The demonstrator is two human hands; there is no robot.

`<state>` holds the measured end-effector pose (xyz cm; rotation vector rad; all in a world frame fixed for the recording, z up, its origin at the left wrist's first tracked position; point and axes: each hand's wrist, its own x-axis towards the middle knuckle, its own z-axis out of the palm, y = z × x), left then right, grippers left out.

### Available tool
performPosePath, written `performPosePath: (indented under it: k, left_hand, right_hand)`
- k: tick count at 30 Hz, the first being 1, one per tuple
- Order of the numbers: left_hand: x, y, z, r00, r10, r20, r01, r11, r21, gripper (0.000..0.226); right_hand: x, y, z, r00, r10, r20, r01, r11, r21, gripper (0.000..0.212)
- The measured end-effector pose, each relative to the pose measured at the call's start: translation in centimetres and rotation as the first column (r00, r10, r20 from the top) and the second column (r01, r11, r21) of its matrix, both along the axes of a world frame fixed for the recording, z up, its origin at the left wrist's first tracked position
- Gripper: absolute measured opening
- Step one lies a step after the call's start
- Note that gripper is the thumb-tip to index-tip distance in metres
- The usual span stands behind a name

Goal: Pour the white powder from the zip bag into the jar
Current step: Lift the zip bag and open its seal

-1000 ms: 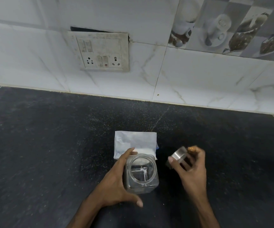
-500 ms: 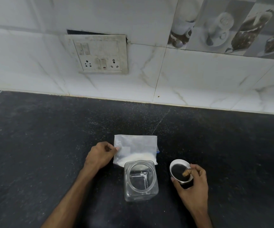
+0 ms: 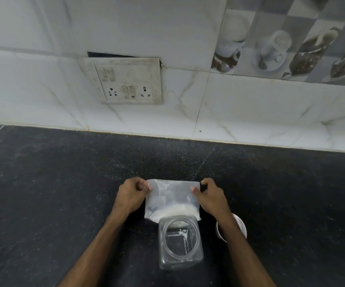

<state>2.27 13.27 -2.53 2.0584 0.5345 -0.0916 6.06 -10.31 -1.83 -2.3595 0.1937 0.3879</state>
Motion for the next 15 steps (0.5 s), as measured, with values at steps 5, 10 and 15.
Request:
performPosePath:
  k: [5, 10, 15]
  left_hand:
    - [-0.9, 0.3, 0.0, 0.997, 0.025, 0.068, -0.011, 0.98, -0.196, 0.009]
    - [-0.5, 0.0, 0.6, 0.977, 0.193, 0.094, -0.137, 0.899, -0.416, 0.016]
    - [0.0, 0.3, 1.5, 0.966, 0.084, 0.245, 0.039, 0.887, -0.46, 0.024]
  right_hand:
    - [-0.1, 0.8, -0.2, 0.971, -0.177, 0.163, 0.131, 0.958, 0.255, 0.034]
    - [-1.3, 0.4, 0.0, 0.939, -0.204, 0.277, 0.077, 0.909, 0.409, 0.03]
    - [-2.0, -0.6, 0.5, 0.954, -0.291, 0.067, 0.162, 0.692, 0.704, 0.037]
